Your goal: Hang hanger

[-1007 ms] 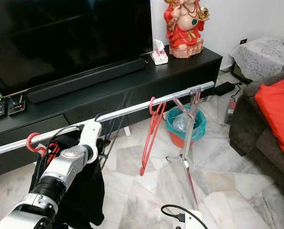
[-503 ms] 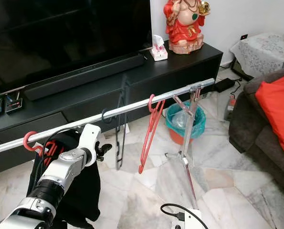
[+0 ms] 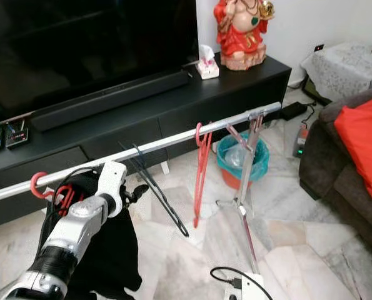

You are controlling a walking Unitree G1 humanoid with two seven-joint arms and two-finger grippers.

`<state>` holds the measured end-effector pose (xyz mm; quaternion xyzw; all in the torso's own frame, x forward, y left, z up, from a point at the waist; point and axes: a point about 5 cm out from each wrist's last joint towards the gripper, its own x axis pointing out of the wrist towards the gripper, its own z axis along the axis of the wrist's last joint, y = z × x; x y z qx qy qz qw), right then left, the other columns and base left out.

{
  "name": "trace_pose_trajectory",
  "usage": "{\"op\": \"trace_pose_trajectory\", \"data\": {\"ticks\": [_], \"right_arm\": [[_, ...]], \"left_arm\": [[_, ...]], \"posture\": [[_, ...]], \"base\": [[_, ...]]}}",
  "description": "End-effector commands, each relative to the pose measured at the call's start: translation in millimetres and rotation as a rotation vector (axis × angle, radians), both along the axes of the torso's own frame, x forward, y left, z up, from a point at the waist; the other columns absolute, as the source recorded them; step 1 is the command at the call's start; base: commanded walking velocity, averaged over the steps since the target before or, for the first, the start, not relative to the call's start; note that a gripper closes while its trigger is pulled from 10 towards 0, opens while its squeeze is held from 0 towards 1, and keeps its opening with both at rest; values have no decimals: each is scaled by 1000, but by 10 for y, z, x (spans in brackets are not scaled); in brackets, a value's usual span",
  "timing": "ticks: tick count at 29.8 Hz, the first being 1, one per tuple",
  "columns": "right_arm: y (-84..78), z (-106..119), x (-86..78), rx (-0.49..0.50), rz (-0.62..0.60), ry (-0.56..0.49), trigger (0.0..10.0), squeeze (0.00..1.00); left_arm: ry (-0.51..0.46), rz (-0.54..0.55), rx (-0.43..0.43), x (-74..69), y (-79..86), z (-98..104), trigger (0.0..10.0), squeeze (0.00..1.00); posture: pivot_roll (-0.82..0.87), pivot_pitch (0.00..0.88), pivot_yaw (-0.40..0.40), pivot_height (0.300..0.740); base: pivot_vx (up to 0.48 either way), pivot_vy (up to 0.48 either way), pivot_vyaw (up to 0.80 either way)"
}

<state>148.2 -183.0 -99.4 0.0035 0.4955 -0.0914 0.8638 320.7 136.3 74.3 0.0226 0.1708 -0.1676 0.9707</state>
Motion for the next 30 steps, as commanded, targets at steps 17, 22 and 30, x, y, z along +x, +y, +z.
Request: {"op": "trace_pose_trajectory", "data": {"ticks": [17, 22, 30], "right_arm": [[-7, -9, -27, 0, 26, 5, 10000, 0], [-40, -7, -32, -9, 26, 7, 10000, 0], [-117, -1, -40, -28, 43, 14, 10000, 0]], "left_arm": [[263, 36, 148, -514, 445, -800, 10000, 0], [352, 53, 187, -661, 523, -990, 10000, 0], [482, 144, 272, -921, 685, -1263, 10000, 0]], "posture": [[-10, 0, 79, 740], [-11, 0, 53, 740], [-2, 0, 12, 740]], "base": [[0, 0, 0], [0, 0, 0], [0, 0, 0]]}}
